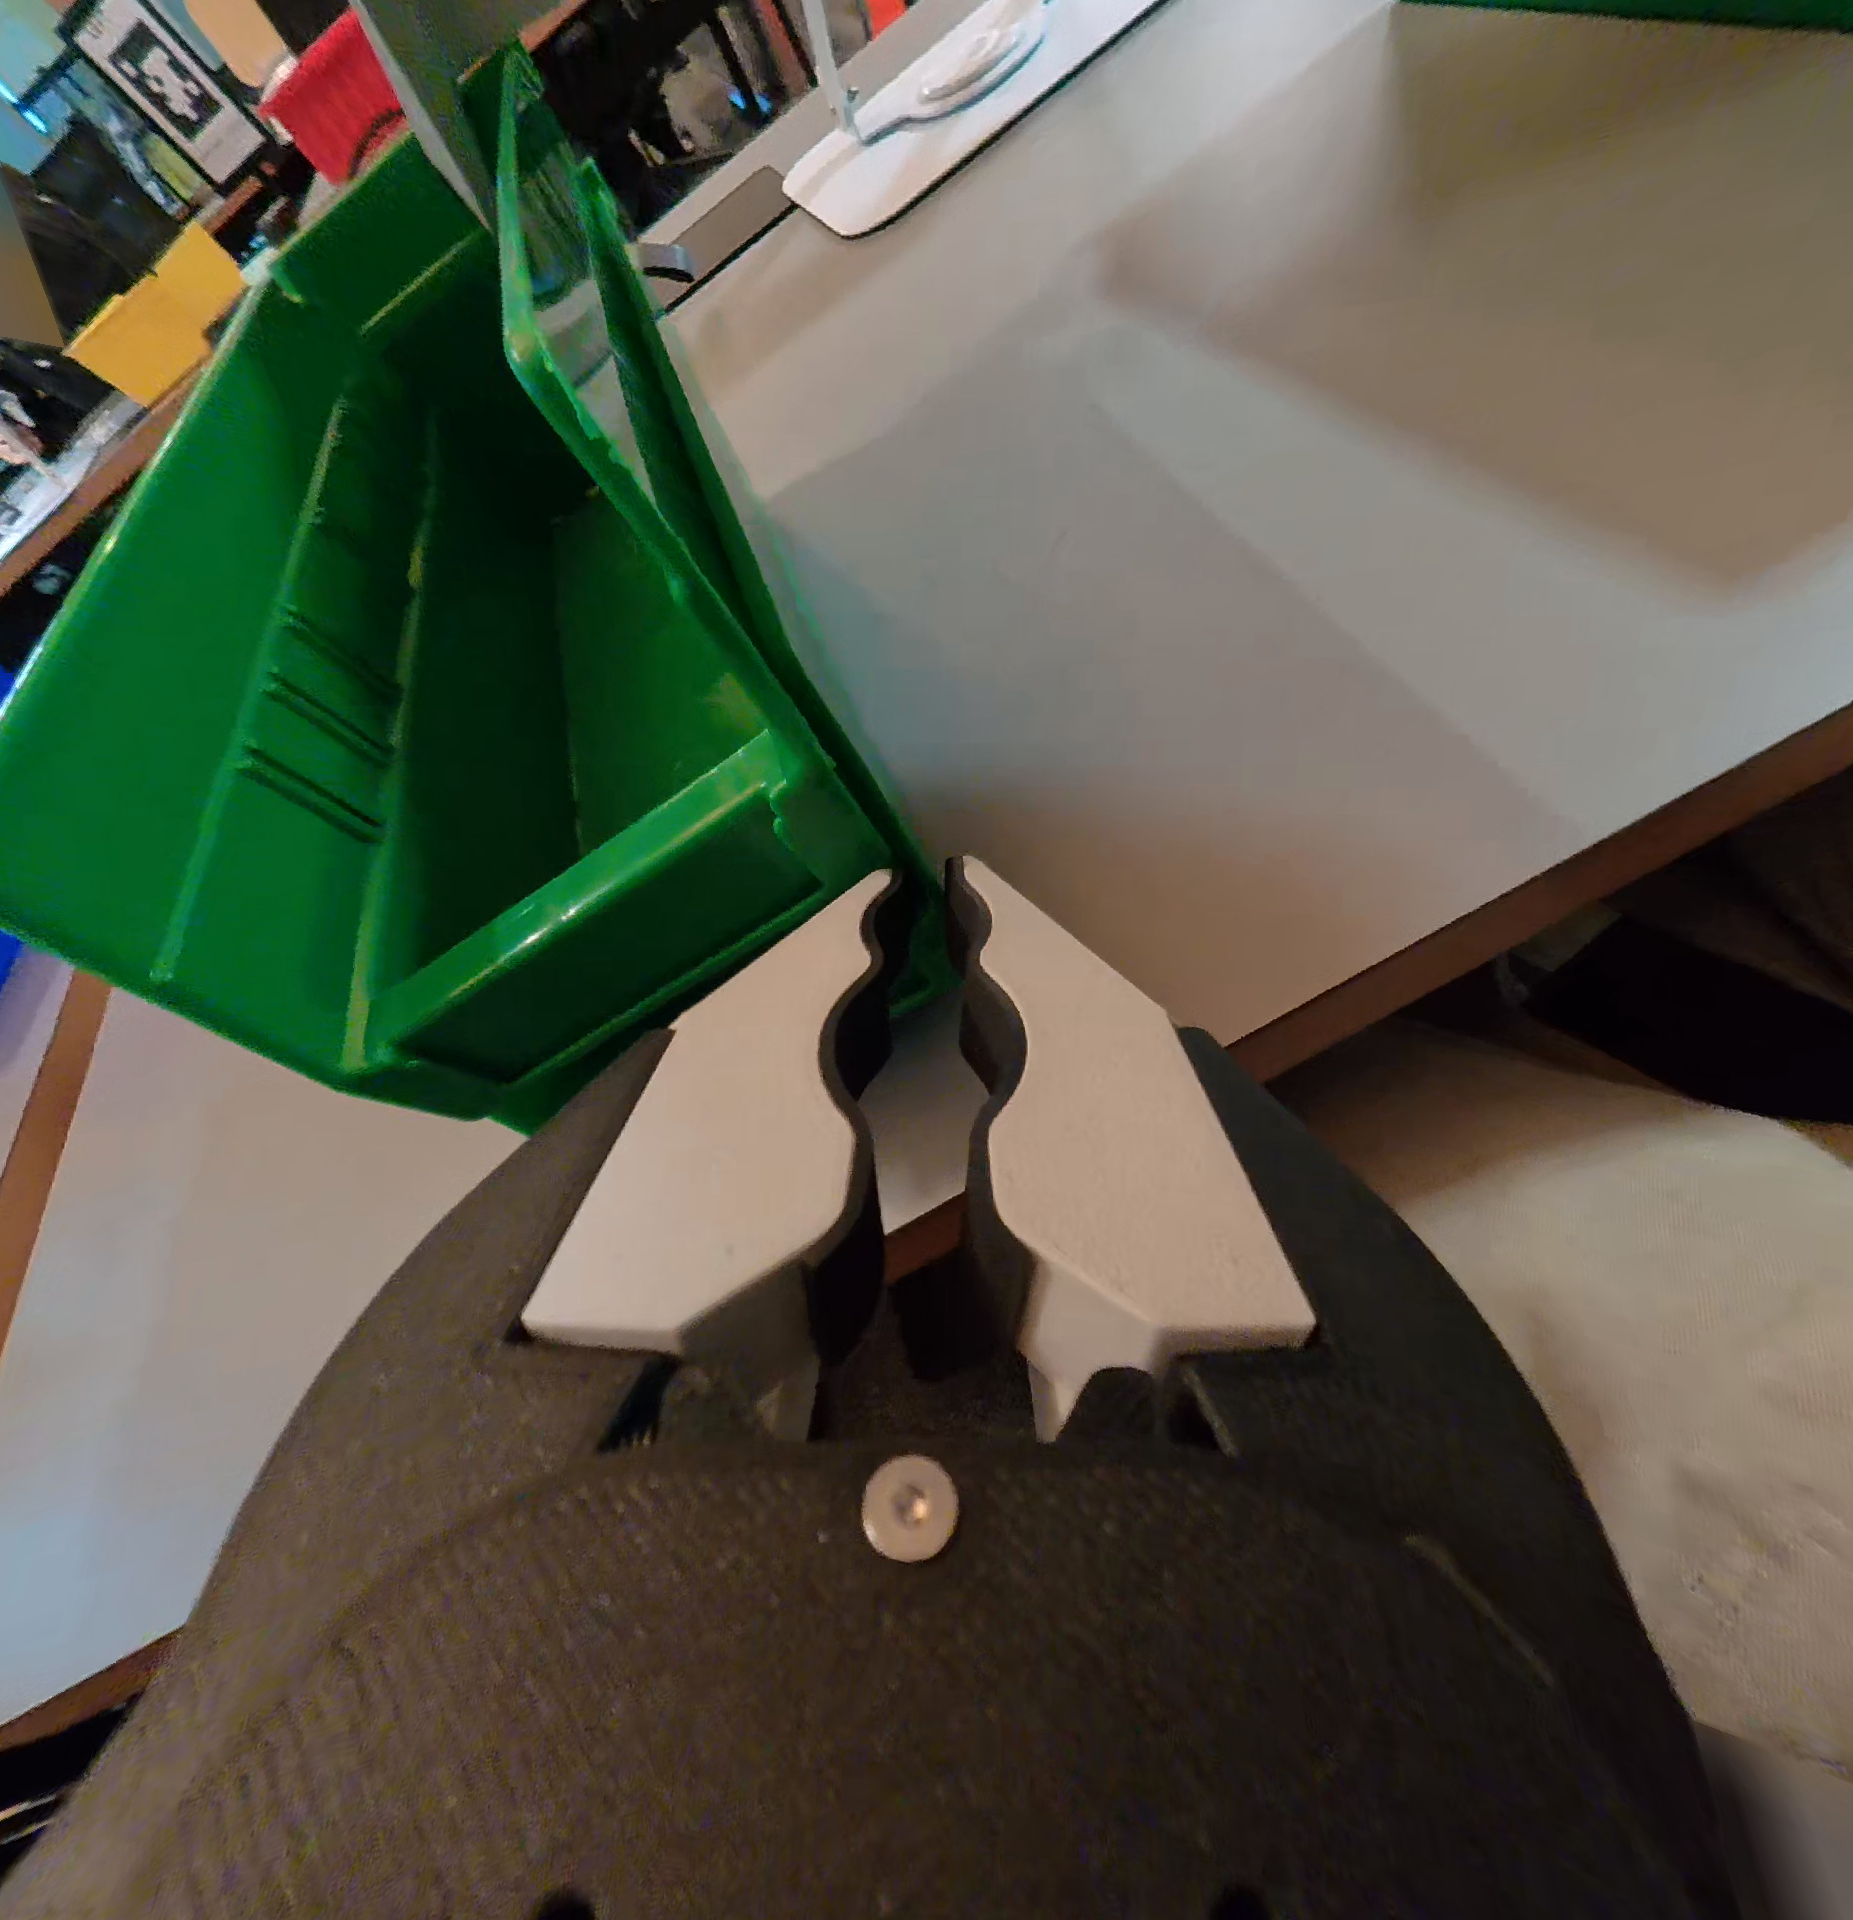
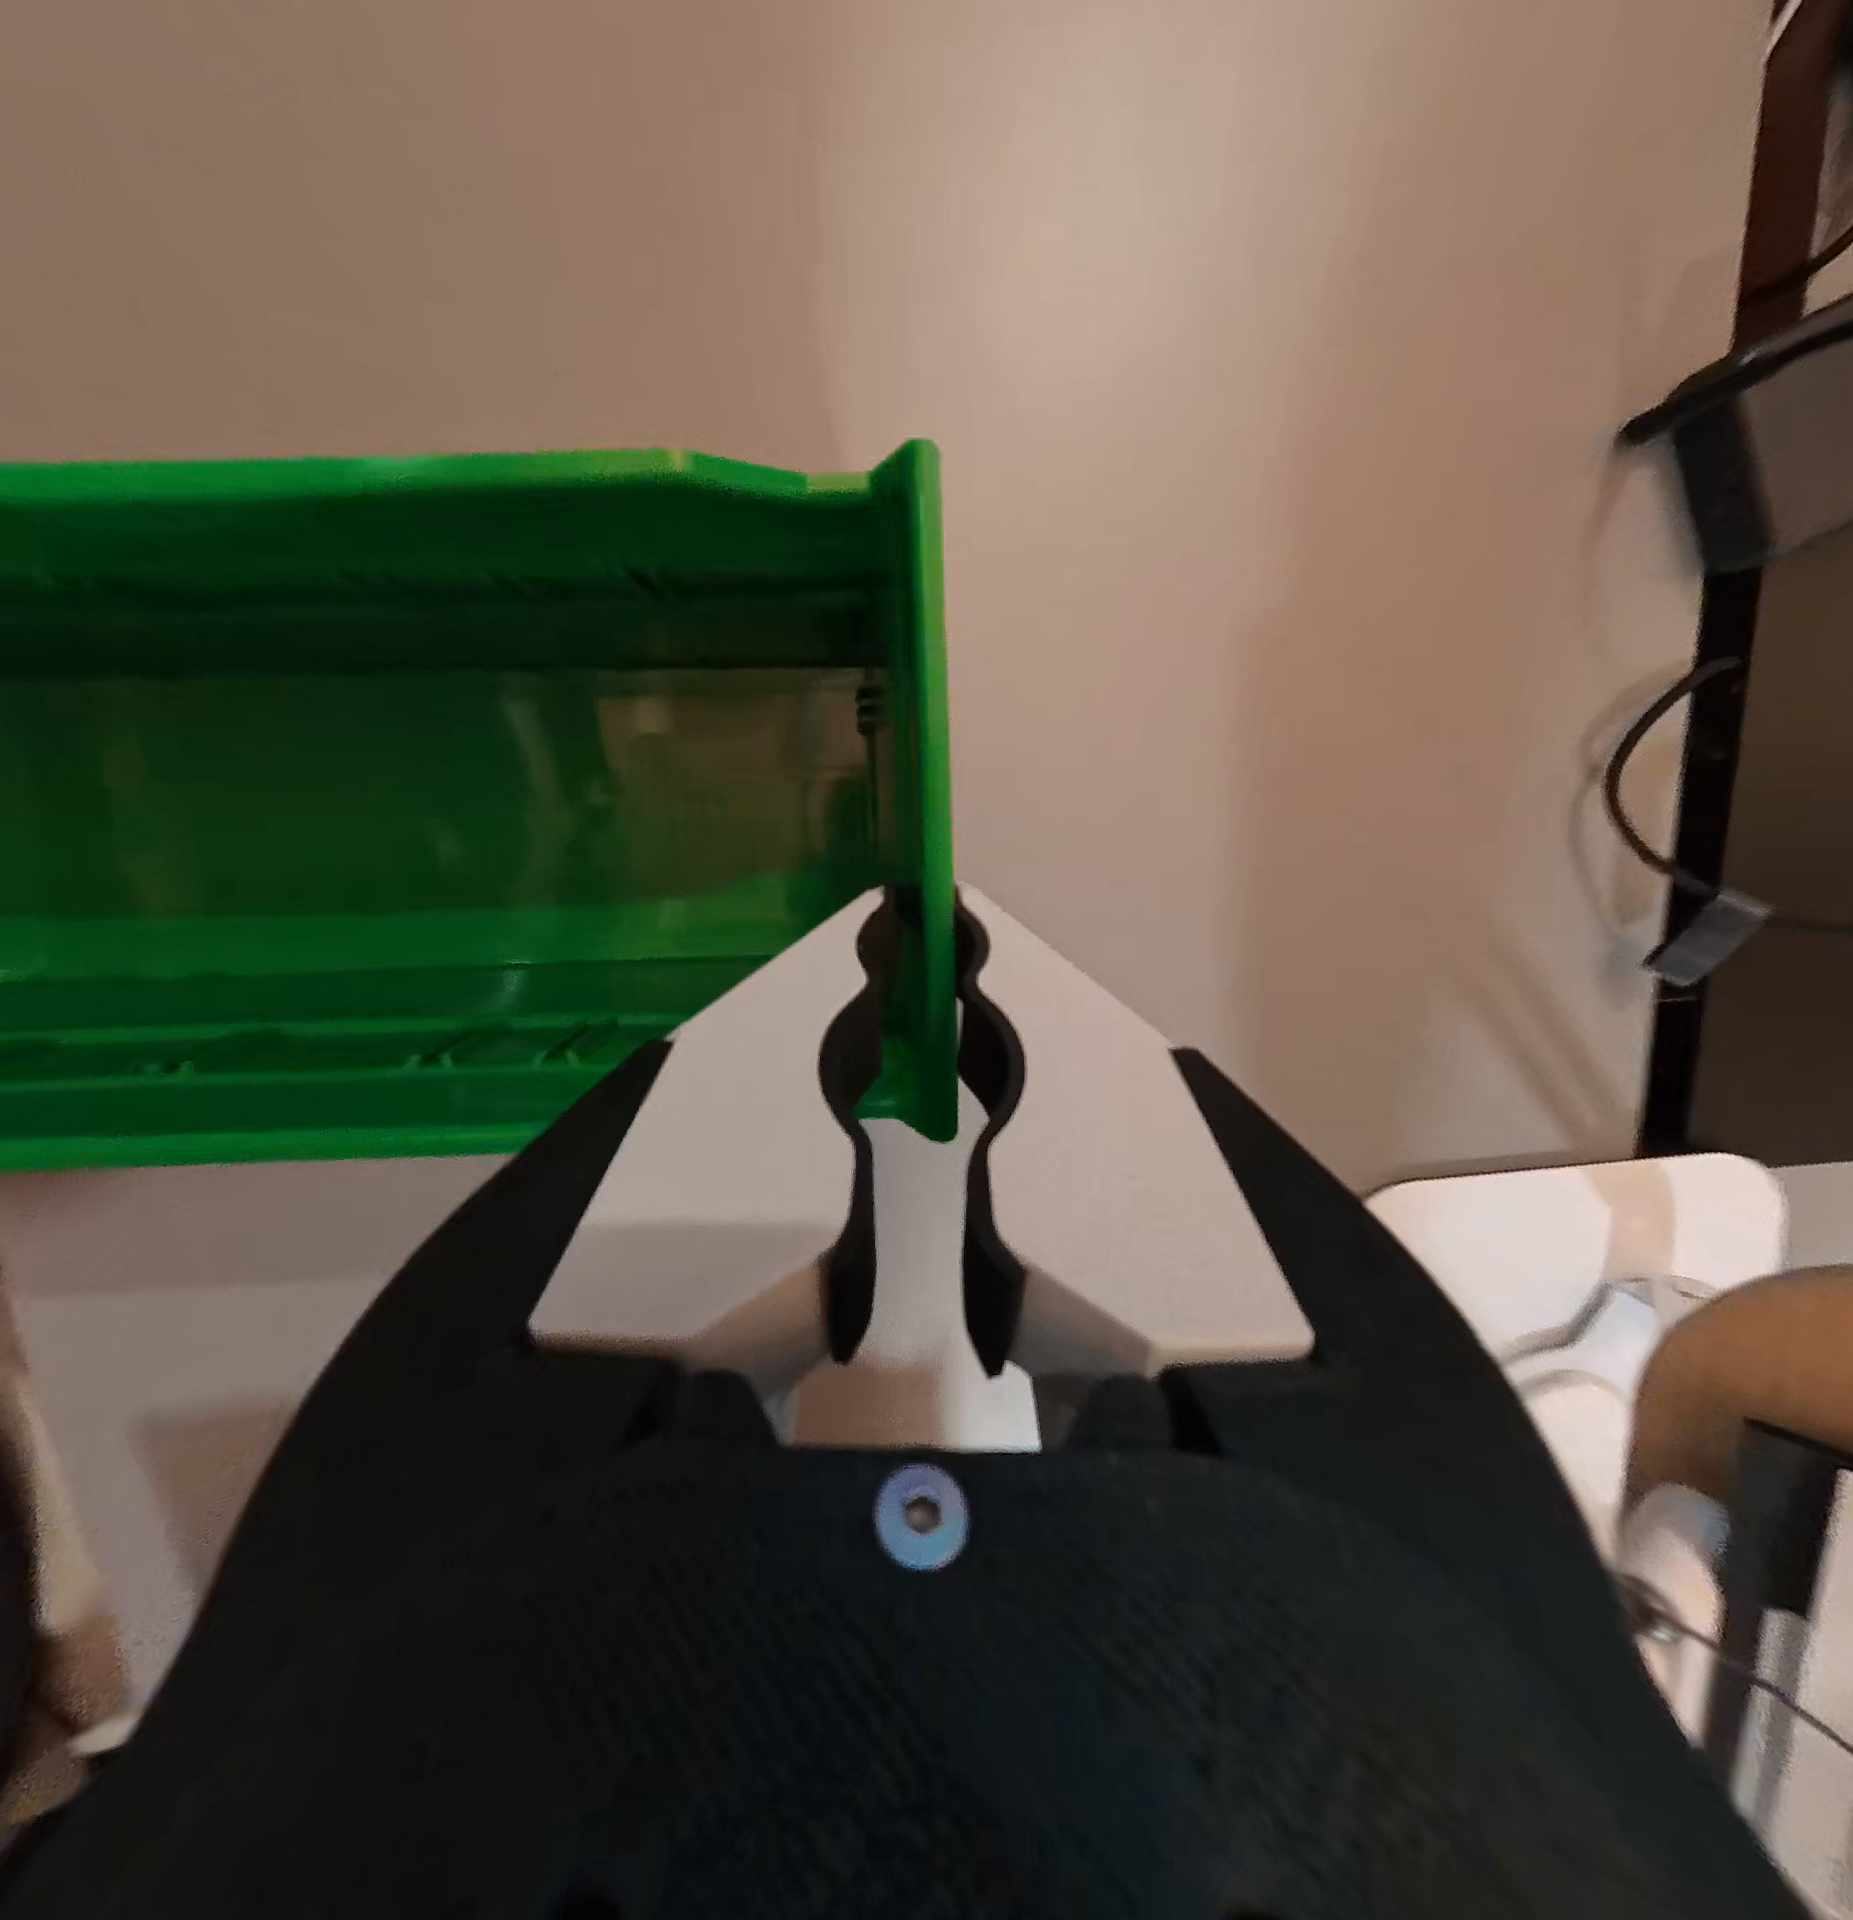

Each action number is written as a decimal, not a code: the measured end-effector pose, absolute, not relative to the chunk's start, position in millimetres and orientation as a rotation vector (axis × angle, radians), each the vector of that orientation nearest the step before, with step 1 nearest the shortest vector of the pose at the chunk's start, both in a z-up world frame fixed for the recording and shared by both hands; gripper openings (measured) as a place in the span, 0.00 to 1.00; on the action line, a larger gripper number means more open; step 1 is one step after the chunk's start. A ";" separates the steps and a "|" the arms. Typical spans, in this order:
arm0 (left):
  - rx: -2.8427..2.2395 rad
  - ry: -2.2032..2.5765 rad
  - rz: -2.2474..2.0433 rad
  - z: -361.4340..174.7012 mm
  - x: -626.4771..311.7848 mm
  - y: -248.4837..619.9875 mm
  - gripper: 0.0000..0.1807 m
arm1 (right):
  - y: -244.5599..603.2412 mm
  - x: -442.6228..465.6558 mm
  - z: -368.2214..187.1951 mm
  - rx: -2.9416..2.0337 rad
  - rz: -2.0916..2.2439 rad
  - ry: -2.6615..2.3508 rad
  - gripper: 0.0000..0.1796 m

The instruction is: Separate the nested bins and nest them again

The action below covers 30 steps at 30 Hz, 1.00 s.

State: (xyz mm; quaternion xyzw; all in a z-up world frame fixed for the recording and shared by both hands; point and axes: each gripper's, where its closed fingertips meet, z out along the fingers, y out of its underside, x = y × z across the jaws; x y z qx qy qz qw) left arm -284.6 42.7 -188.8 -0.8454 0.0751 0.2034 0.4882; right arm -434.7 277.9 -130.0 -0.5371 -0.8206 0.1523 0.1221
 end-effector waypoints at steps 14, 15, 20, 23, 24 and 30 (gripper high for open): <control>-2.096 0.171 0.458 -188.0 -283.6 42.1 0.03 | 279.3 -433.7 -120.2 -1.340 0.319 -2.386 0.06; -2.104 0.169 0.453 -188.1 -282.5 39.2 0.03 | 279.2 -432.4 -120.9 -1.356 0.335 -2.385 0.05; -2.045 0.119 0.337 -153.5 -269.1 17.6 0.12 | 279.3 -436.2 -117.5 -1.358 0.393 -2.365 0.05; -1.950 0.050 0.269 -103.5 -278.0 6.5 0.13 | 278.7 -438.8 -116.7 -1.353 0.402 -2.359 0.05; -1.927 0.028 0.271 -87.9 -285.1 3.4 0.13 | 278.2 -438.8 -115.9 -1.352 0.398 -2.360 0.04; -2.013 -0.067 0.433 -53.9 -347.9 19.7 0.28 | 278.5 -437.0 -116.7 -1.417 0.416 -2.348 0.04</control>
